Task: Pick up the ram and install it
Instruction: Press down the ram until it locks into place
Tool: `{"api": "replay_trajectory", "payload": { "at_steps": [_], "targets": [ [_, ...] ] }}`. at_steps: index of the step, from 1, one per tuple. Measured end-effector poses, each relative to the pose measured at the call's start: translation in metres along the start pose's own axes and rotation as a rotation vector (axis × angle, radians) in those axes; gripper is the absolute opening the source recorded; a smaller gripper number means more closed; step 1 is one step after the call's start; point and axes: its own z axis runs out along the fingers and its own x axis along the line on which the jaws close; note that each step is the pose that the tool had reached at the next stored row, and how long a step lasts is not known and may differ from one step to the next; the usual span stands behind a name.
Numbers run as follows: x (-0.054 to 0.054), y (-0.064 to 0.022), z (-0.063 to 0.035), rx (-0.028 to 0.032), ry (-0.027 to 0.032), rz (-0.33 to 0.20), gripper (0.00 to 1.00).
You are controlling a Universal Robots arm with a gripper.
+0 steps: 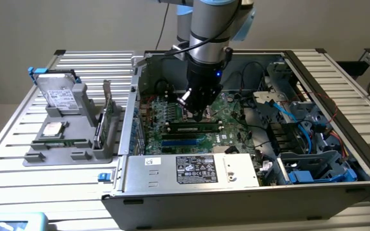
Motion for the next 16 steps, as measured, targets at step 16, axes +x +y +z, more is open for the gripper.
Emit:
{"api": "replay_trajectory", "payload": {
  "at_steps": [16],
  "targets": [
    [0.0001,-0.0001,0.0000,-0.0017,0.0079,0.125,0.11]
  ]
}}
